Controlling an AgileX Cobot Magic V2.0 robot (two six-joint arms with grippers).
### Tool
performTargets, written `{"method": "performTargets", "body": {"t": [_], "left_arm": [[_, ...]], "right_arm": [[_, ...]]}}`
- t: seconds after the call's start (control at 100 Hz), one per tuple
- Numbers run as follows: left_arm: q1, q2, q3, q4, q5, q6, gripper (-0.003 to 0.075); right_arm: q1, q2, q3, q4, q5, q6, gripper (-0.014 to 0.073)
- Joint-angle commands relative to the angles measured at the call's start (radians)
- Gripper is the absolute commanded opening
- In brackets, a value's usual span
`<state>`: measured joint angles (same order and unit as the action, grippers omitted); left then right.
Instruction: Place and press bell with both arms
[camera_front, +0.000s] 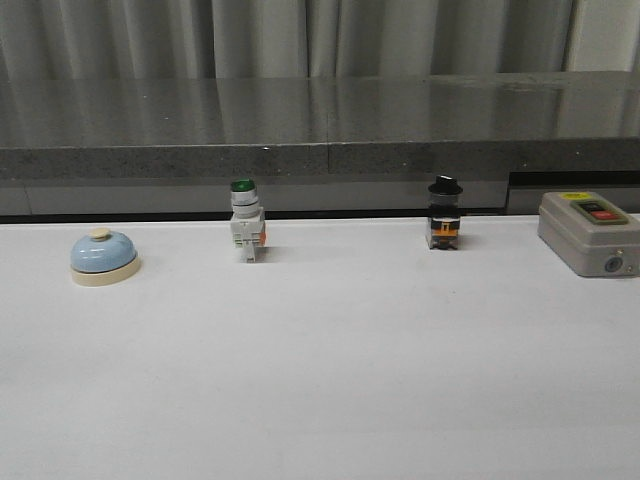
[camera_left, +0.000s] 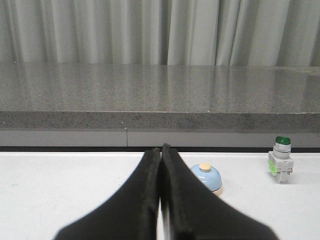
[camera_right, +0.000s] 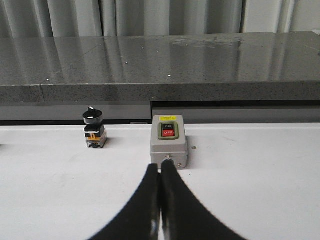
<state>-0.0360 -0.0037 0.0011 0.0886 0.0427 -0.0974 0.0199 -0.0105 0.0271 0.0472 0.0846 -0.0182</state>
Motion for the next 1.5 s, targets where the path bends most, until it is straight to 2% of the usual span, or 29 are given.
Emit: {"method": "performTargets", "body": {"t": [0.0, 0.55, 0.72, 0.91, 1.26, 1.49], "left_arm": [[0.002, -0.029, 0.042, -0.001, -0.078, -0.005, -0.0020], [0.002, -0.025, 0.001, -0.001, -0.071, -0.005, -0.0020], [0.002, 0.046, -0.129, -0.001, 0.050, -0.005, -0.0020], [0.002, 0.230, -0.342, -0.003, 0.206, -0.005, -0.0019], [0.002, 0.687, -0.769, -0.010, 0.516, -0.005, -0.0020], [0.002, 0.907, -0.892, -0.010, 0.557, -0.005, -0.0019]], "right_arm": [[-0.005, -0.018, -0.014, -0.009, -0.085, -0.001, -0.0060], [-0.005, -0.018, -0.014, -0.009, -0.085, -0.001, -0.0060], [-0.005, -0.018, -0.014, -0.009, -0.085, -0.001, -0.0060], [-0.005, -0.018, -0.014, -0.009, -0.085, -0.001, -0.0060], [-0.005, -0.018, -0.014, -0.009, -0.085, -0.001, -0.0060], [-0.005, -0.018, -0.014, -0.009, -0.085, -0.001, -0.0060]]}}
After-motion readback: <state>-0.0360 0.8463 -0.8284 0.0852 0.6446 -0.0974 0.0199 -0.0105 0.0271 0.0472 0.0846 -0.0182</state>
